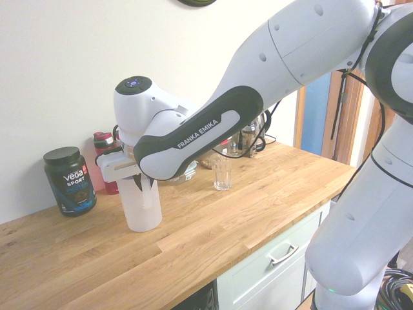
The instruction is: Pour me some water
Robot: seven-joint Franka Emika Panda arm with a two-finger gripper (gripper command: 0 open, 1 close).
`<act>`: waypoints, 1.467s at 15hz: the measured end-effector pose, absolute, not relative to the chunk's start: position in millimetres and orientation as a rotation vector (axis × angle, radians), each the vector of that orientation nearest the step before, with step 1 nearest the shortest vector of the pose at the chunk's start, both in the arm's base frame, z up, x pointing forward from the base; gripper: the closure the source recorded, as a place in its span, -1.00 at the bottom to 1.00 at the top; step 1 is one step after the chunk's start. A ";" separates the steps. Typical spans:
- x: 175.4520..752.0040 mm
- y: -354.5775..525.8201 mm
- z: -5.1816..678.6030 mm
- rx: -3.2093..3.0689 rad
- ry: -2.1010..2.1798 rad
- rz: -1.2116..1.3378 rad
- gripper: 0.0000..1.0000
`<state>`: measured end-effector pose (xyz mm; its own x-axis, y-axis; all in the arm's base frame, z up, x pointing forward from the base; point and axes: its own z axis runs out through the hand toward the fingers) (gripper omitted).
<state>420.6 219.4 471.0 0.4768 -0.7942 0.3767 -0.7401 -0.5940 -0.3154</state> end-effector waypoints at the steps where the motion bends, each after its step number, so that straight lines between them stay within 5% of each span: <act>1: 418.6 217.0 471.6 -2.613 1.346 -0.753 1.00; 10: 315.5 173.3 535.4 -2.817 1.054 -0.698 1.00; 22: 255.8 -54.4 543.0 -2.946 0.880 -0.418 1.00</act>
